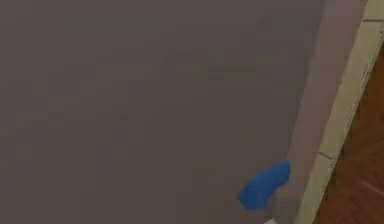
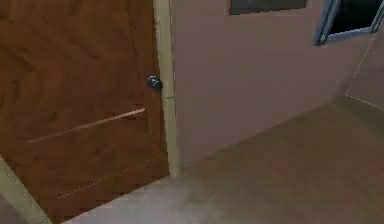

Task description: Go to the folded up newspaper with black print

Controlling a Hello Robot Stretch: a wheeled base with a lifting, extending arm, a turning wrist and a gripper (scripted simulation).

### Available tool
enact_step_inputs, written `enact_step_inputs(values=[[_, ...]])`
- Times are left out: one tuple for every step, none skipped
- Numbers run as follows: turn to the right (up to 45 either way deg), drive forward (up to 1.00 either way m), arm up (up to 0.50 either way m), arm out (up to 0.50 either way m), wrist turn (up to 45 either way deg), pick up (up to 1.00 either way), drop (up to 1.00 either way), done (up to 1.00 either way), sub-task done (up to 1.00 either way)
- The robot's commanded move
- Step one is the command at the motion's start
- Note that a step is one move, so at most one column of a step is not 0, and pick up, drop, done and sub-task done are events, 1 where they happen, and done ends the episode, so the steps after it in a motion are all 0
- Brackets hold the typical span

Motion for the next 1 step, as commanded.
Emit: enact_step_inputs(values=[[-45.0, 0.00, 0.00, 0.00, 0.0, 0.00, 0.00, 0.00, 0.00]])
